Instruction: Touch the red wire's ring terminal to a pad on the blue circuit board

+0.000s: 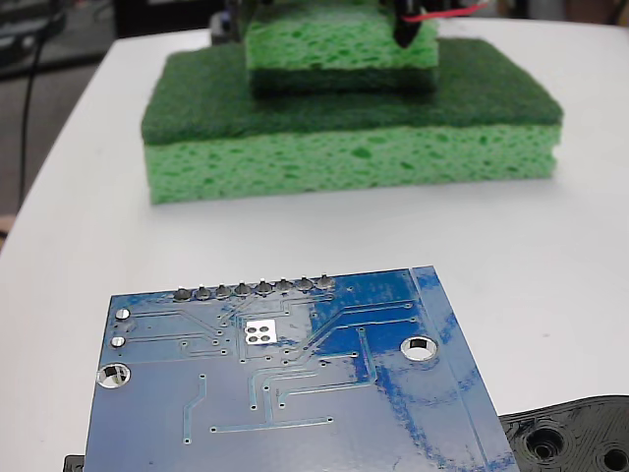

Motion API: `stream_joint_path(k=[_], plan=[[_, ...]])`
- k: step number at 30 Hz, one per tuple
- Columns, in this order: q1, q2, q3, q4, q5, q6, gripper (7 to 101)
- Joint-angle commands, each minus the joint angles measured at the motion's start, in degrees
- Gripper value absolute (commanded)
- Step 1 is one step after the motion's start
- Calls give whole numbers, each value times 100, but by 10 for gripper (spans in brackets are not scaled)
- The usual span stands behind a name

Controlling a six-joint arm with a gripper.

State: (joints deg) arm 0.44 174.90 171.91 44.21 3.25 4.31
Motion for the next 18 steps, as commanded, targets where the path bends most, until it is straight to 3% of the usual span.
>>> stream_joint_path(k=[1, 18], plan=[[-18, 9, -26, -18, 53, 26, 1003], [44, 9, -44, -18, 62, 62, 1003]])
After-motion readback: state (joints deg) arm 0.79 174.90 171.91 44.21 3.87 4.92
